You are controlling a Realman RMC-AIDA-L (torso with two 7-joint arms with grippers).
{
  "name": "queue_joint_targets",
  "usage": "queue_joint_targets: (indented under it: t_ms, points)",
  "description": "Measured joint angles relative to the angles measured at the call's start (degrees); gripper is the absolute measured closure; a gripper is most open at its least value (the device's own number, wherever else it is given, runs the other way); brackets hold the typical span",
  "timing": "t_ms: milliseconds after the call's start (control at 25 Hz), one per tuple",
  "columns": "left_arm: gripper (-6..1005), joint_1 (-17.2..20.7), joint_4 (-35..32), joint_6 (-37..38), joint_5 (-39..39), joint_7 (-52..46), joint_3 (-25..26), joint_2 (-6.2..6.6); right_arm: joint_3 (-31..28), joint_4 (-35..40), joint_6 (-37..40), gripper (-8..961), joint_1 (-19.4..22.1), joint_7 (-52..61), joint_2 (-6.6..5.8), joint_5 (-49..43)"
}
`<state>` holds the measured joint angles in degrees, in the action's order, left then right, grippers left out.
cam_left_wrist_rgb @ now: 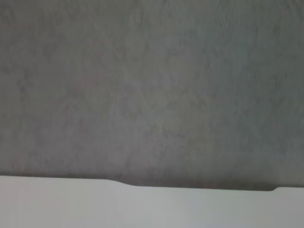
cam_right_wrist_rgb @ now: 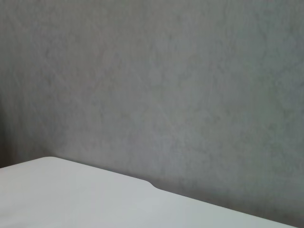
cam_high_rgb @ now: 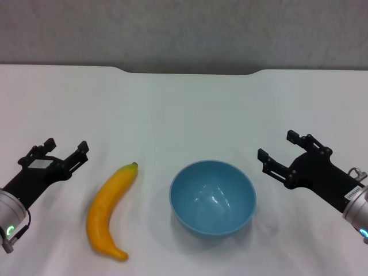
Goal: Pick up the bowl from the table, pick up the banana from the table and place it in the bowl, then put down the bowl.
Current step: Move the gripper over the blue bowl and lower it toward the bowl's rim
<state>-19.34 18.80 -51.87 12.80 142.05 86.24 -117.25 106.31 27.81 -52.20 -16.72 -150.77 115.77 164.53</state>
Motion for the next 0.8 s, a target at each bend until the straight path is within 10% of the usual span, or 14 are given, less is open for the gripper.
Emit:
queue_joint_targets:
  t_ms: [800]
  points:
    - [125, -0.49, -0.07, 1.46, 2.25, -0.94, -2.57, 0.12, 1.06, -0.14, 1.94, 94, -1.40, 5.00, -0.19, -0.14]
